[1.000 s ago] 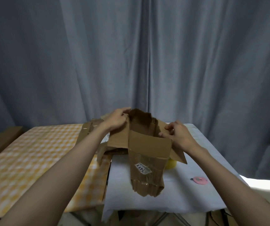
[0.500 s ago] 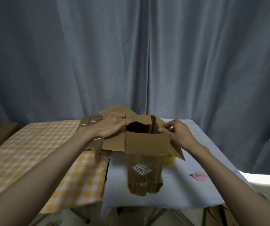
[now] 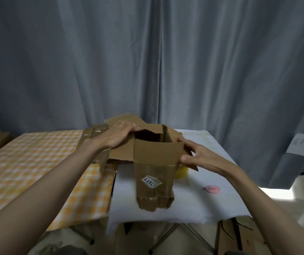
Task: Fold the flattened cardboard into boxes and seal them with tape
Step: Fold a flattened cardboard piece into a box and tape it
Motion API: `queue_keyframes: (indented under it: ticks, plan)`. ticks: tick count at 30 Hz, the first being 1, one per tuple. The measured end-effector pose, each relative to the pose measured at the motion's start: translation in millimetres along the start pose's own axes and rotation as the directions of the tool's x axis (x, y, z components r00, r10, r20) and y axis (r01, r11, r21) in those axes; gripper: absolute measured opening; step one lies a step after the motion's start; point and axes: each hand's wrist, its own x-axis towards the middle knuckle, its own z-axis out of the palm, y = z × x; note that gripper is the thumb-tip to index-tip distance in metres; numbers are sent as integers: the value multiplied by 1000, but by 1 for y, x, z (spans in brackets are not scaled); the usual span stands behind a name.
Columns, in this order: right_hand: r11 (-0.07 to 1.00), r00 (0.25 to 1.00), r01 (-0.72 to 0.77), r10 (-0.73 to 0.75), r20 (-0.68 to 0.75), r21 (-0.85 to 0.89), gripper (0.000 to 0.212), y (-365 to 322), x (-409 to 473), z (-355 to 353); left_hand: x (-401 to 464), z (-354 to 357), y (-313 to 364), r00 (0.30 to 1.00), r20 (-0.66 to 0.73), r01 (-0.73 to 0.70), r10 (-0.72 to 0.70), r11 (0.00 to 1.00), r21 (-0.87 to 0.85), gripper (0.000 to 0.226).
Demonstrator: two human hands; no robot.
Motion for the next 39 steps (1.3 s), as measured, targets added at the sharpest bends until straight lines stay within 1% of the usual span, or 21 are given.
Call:
queue_keyframes:
  ticks: [2,4,6,8,10,12,14,16,18,20,22,24,26,27,28,29,31,33,34,37,39]
  plan:
    - [1000,998,-9,10,-66,11,85,-5,4,3,1,-1,-4,1000,-11,7,-7,1000,-15,73]
    - [1000,986,-25,25,-162,-2,85,-11,12,6,2,-2,-6,999,-26,31,-33,997,-67,81]
    - [995,978,-71,55,-201,-72,95,-12,24,8,0,-3,-3,998,-32,54,-59,990,-132,84]
    - [976,971,-124,82,-225,-181,104,-14,33,10,-3,-6,5,998,1,64,-64,989,-132,85]
    - [954,965,-154,90,-248,-256,101,-17,38,12,-5,-10,15,997,62,37,-37,999,-5,84]
    - [942,959,-169,90,-268,-290,99,-20,37,16,-6,-11,27,986,157,25,-57,980,198,86]
    - [931,947,-211,119,-298,-298,102,-20,36,18,-4,-8,33,970,222,21,-100,942,334,106]
    - [931,928,-278,197,-316,-237,108,-18,33,18,-1,-2,34,964,247,-4,-102,918,397,122]
    - [948,918,-296,250,-307,-116,113,-17,30,14,1,2,34,966,245,-23,-84,915,402,121]
    - [968,914,-249,222,-338,-37,112,-17,28,9,0,1,37,970,230,-26,-75,912,410,116]
    - [982,903,-179,188,-386,58,97,-24,26,3,-2,0,39,974,218,-37,-64,904,427,112]
    - [968,893,-121,203,-402,221,78,-33,25,-4,-4,0,39,977,207,-35,-59,906,421,109]
    - [912,910,-33,197,-365,409,46,-39,28,-5,-6,0,38,977,205,-36,-55,909,415,108]
    - [886,921,-5,184,-343,464,36,-43,29,-2,-7,0,39,978,204,-37,-52,910,412,107]
    - [883,933,19,153,-326,469,37,-47,29,3,-7,0,38,978,203,-39,-50,912,409,106]
    - [913,944,19,117,-308,407,44,-47,33,9,-8,0,38,978,203,-37,-51,912,407,106]
    - [986,960,-11,57,-276,165,54,-47,40,22,-6,0,40,980,192,-32,-52,910,414,107]
    - [991,977,-31,3,-215,-128,48,-40,49,35,-7,1,42,983,180,-37,-46,902,431,108]
    - [974,986,-19,-19,-165,-225,50,-36,53,41,-8,1,43,984,175,-38,-43,902,431,107]
    - [946,996,-19,-10,-87,-322,57,-30,56,48,-10,0,40,989,148,-34,-30,913,407,103]
    - [941,996,-27,-2,-86,-336,57,-28,58,46,-13,-2,37,999,37,-11,-1,945,327,98]
